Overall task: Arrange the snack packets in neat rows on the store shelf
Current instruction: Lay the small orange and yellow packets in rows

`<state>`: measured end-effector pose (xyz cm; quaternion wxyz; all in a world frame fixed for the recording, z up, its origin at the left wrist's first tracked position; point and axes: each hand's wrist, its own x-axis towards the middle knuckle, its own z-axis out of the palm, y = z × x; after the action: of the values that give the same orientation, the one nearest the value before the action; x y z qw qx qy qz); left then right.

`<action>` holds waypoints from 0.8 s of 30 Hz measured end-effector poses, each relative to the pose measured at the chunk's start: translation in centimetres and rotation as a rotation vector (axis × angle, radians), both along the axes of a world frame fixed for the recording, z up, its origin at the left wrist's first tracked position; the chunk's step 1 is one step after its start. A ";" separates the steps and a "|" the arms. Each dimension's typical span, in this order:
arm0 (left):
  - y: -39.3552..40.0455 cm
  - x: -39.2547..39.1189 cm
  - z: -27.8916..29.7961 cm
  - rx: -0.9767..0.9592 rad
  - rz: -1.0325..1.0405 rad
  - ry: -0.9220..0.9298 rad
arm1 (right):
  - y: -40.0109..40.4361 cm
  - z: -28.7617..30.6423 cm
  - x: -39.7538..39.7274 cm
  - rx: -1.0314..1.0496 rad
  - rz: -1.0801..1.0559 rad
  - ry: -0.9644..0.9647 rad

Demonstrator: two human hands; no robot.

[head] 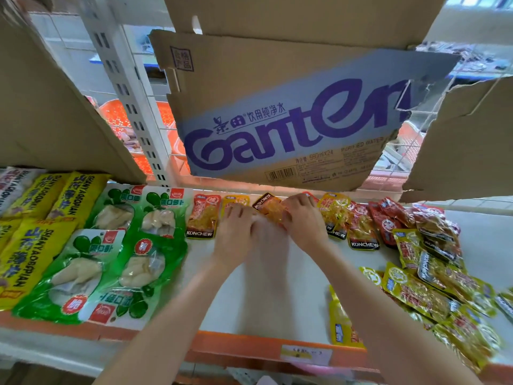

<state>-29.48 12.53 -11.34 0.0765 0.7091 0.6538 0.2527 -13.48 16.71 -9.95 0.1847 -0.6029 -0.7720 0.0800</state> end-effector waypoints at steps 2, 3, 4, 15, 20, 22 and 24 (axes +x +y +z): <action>0.4 2.2 0.2 -0.063 -0.067 0.029 | 0.0 -0.2 2.1 -0.059 -0.045 -0.060; 0.6 3.2 0.1 -0.097 -0.080 0.046 | -0.1 -0.4 3.2 -0.086 -0.063 -0.087; 0.8 4.1 0.0 -0.110 -0.083 0.064 | -0.4 -0.6 4.1 -0.109 -0.074 -0.115; -1.5 5.9 -0.6 -0.123 -0.224 -0.009 | -4.7 -3.1 8.2 0.125 -0.146 -0.086; -3.2 6.0 -0.5 -0.102 -0.206 -0.099 | -4.9 -1.9 9.4 0.093 -0.301 -0.051; -3.6 6.3 -0.4 -0.122 -0.085 -0.070 | -4.3 -1.4 9.8 -0.043 -0.395 -0.060; -3.9 6.5 -0.4 -0.174 0.001 -0.027 | -3.8 -1.2 9.9 -0.124 -0.442 -0.073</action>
<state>-23.00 8.65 -11.72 0.1465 0.6959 0.6725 0.2047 -3.58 12.86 -11.19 0.1326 -0.7698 -0.6211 0.0630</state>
